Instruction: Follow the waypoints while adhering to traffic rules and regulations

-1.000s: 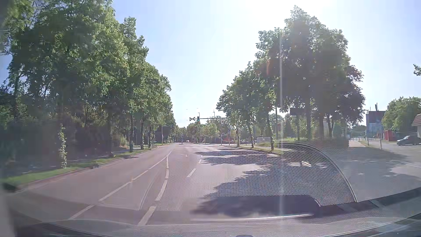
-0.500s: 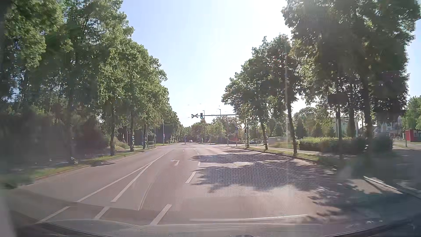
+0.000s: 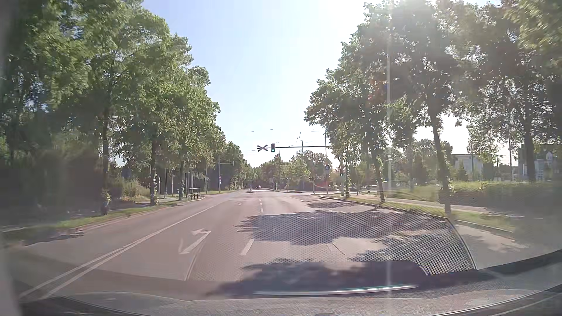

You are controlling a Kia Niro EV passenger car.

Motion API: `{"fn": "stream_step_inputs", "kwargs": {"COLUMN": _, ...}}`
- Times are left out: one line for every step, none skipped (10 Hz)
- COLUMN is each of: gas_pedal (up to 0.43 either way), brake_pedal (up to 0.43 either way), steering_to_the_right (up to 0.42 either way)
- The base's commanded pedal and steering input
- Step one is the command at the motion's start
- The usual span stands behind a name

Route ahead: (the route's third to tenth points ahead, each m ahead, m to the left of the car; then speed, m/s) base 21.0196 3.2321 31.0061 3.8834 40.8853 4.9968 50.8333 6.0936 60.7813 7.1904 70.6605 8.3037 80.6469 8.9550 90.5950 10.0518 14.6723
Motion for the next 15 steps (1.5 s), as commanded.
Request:
{"fn": "stream_step_inputs", "kwargs": {"gas_pedal": 0.138, "brake_pedal": 0.012, "steering_to_the_right": -0.017}}
{"fn": "stream_step_inputs", "kwargs": {"gas_pedal": 0.118, "brake_pedal": 0.012, "steering_to_the_right": -0.017}}
{"fn": "stream_step_inputs", "kwargs": {"gas_pedal": 0.087, "brake_pedal": 0.012, "steering_to_the_right": -0.018}}
{"fn": "stream_step_inputs", "kwargs": {"gas_pedal": 0.067, "brake_pedal": 0.012, "steering_to_the_right": -0.018}}
{"fn": "stream_step_inputs", "kwargs": {"gas_pedal": 0.059, "brake_pedal": 0.012, "steering_to_the_right": -0.018}}
{"fn": "stream_step_inputs", "kwargs": {"gas_pedal": 0.059, "brake_pedal": 0.012, "steering_to_the_right": -0.018}}
{"fn": "stream_step_inputs", "kwargs": {"gas_pedal": 0.059, "brake_pedal": 0.006, "steering_to_the_right": -0.018}}
{"fn": "stream_step_inputs", "kwargs": {"gas_pedal": 0.059, "brake_pedal": 0.012, "steering_to_the_right": -0.019}}
{"fn": "stream_step_inputs", "kwargs": {"gas_pedal": 0.059, "brake_pedal": 0.012, "steering_to_the_right": -0.019}}
{"fn": "stream_step_inputs", "kwargs": {"gas_pedal": 0.059, "brake_pedal": 0.012, "steering_to_the_right": -0.02}}
{"fn": "stream_step_inputs", "kwargs": {"gas_pedal": 0.059, "brake_pedal": 0.012, "steering_to_the_right": -0.02}}
{"fn": "stream_step_inputs", "kwargs": {"gas_pedal": 0.059, "brake_pedal": 0.012, "steering_to_the_right": -0.021}}
{"fn": "stream_step_inputs", "kwargs": {"gas_pedal": 0.067, "brake_pedal": 0.012, "steering_to_the_right": -0.021}}
{"fn": "stream_step_inputs", "kwargs": {"gas_pedal": 0.079, "brake_pedal": 0.012, "steering_to_the_right": -0.021}}
{"fn": "stream_step_inputs", "kwargs": {"gas_pedal": 0.079, "brake_pedal": 0.012, "steering_to_the_right": -0.021}}
